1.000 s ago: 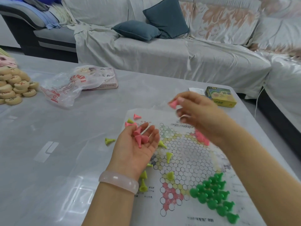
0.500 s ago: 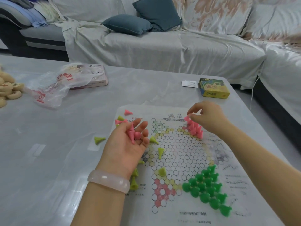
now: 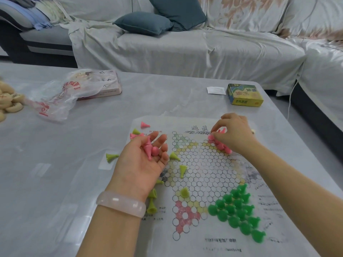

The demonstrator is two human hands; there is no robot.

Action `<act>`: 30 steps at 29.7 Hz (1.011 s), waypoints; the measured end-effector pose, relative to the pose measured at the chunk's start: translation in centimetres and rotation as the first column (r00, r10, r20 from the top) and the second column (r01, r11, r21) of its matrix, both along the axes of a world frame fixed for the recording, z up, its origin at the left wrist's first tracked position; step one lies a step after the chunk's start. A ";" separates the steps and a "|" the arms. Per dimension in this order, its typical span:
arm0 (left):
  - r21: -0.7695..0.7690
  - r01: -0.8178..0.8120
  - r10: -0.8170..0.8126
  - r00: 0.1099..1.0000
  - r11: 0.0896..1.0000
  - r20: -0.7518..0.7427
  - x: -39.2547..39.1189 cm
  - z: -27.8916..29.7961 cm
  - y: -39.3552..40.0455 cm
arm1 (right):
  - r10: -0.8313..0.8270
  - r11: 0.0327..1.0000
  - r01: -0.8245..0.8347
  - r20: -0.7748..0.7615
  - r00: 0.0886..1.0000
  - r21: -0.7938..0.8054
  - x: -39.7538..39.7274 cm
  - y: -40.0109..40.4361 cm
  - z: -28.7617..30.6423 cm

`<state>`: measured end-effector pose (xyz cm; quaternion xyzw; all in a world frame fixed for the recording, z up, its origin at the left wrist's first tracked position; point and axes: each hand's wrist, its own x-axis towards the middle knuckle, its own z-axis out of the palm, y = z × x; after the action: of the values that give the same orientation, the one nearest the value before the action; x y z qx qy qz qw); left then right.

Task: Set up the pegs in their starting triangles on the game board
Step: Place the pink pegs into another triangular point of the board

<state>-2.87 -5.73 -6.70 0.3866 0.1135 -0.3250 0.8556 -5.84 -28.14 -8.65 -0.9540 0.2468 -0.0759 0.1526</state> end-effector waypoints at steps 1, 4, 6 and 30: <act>-0.001 0.000 0.000 1.000 1.000 -0.001 0.0 0.0 0.0 | -0.005 1.000 0.005 0.000 1.000 0.007 -0.1 0.1 0.1; -0.002 0.001 -0.001 1.000 1.000 -0.001 -0.1 0.0 0.1 | -0.007 1.000 0.007 0.004 1.000 0.005 -0.3 0.4 0.3; -0.007 0.003 -0.003 1.000 1.000 -0.001 -0.1 0.0 0.1 | -0.004 1.000 0.004 -0.005 1.000 -0.012 -0.3 0.4 0.3; -0.261 0.164 -0.185 0.981 0.951 -0.059 -1.0 0.6 -0.7 | 0.269 0.896 -0.373 0.372 0.888 0.241 -4.0 10.6 3.8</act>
<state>-3.89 -6.39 -6.10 0.2681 0.0713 -0.4271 0.8606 -9.88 -17.58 -4.90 -0.9201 0.0634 -0.1682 0.3480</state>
